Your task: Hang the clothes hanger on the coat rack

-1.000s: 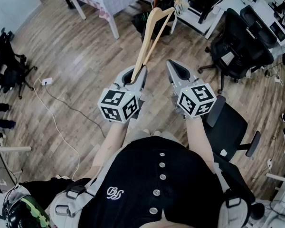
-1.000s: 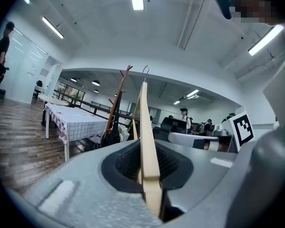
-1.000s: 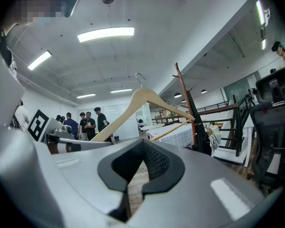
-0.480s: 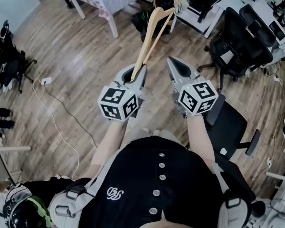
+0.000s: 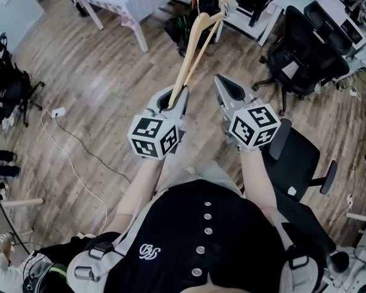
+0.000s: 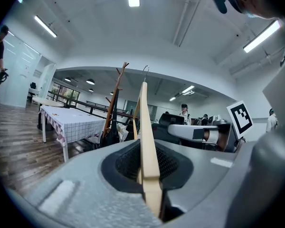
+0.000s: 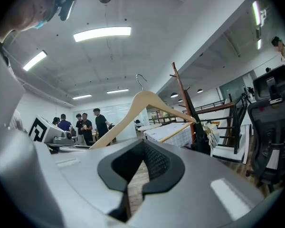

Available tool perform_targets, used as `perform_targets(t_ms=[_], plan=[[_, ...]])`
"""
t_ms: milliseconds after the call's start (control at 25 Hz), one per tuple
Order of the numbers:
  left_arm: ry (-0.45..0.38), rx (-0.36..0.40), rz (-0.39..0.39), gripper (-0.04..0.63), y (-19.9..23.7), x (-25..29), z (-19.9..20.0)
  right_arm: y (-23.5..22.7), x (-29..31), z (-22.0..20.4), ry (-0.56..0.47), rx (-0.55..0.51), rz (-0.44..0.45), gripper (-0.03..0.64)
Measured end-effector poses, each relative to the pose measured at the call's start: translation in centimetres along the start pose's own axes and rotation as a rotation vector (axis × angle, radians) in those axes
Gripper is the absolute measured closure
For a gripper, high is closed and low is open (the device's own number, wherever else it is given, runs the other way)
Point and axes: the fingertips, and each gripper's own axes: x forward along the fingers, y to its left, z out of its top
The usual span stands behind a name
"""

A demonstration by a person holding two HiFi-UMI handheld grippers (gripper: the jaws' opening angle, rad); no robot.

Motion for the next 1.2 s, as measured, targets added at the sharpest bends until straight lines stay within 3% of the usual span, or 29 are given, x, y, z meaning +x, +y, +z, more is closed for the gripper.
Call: perform_targets(t_ms=[600,1200], plan=[[-0.062,0.007,0.025,0.560,5.6,6.6,3.6,-4.8,8.3,2.1,-0.040,-0.019,0.031,0.617],[-0.103,0.003,0.072,0.560,10.7,20.8,8.5,-17.5,17.1,8.4,-0.075,-0.048,0.084,0.617]])
